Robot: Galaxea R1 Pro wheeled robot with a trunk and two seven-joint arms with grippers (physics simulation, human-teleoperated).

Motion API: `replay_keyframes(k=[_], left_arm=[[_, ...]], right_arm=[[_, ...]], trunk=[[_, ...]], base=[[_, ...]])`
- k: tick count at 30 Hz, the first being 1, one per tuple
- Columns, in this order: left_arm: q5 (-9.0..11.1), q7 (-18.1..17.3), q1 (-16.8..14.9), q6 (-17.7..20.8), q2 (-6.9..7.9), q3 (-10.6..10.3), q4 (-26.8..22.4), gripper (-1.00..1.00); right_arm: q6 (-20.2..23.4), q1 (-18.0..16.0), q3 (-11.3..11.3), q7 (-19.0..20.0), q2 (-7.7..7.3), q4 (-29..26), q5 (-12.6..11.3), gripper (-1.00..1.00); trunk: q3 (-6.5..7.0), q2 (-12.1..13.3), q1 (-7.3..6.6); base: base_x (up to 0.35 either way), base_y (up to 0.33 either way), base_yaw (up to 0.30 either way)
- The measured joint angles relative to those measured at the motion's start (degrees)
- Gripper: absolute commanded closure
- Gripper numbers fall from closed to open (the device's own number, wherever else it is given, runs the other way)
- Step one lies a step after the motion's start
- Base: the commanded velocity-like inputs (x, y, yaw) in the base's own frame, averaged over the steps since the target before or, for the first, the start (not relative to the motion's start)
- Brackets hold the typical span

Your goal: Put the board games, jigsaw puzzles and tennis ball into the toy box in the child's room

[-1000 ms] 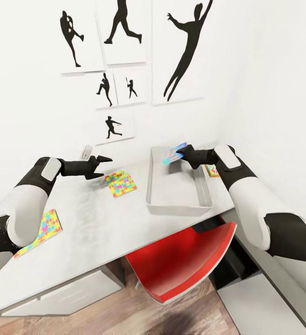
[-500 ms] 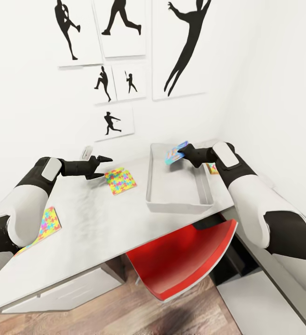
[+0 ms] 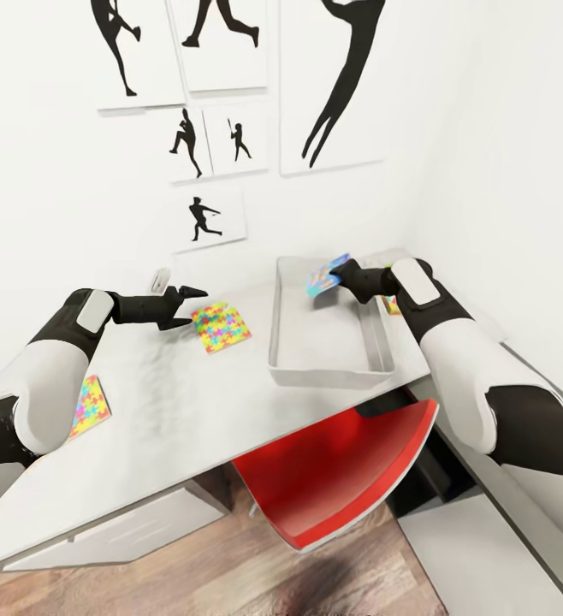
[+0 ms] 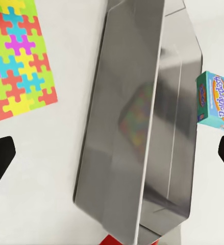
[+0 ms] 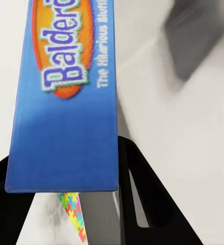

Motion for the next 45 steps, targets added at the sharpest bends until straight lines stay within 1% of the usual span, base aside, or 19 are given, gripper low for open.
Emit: replay_keyframes(k=[7, 20, 34, 45], left_arm=[[0.0, -0.8, 0.0, 0.0, -0.13, 0.0, 0.0, -1.0], [-0.1, -2.2, 0.0, 0.0, -0.16, -0.1, 0.0, -1.0], [-0.1, -2.3, 0.0, 0.0, -0.09, -0.2, 0.0, -1.0], [-0.1, -2.3, 0.0, 0.0, -0.09, -0.2, 0.0, -1.0]], right_arm=[[-0.2, -0.1, 0.0, 0.0, -0.34, 0.0, 0.0, 1.0], [-0.4, -0.1, 0.0, 0.0, -0.23, -0.1, 0.0, 1.0], [-0.3, -0.3, 0.1, 0.0, 0.39, -0.7, -0.1, 1.0], [0.0, -1.4, 0.0, 0.0, 0.3, -0.7, 0.0, 1.0]], trunk=[[-0.66, 0.0, 0.0], [-1.78, 0.0, 0.0], [-1.87, 0.0, 0.0], [-1.87, 0.0, 0.0]], base=[[0.0, 0.0, 0.0], [0.0, 0.0, 0.0], [0.0, 0.0, 0.0], [0.0, 0.0, 0.0]])
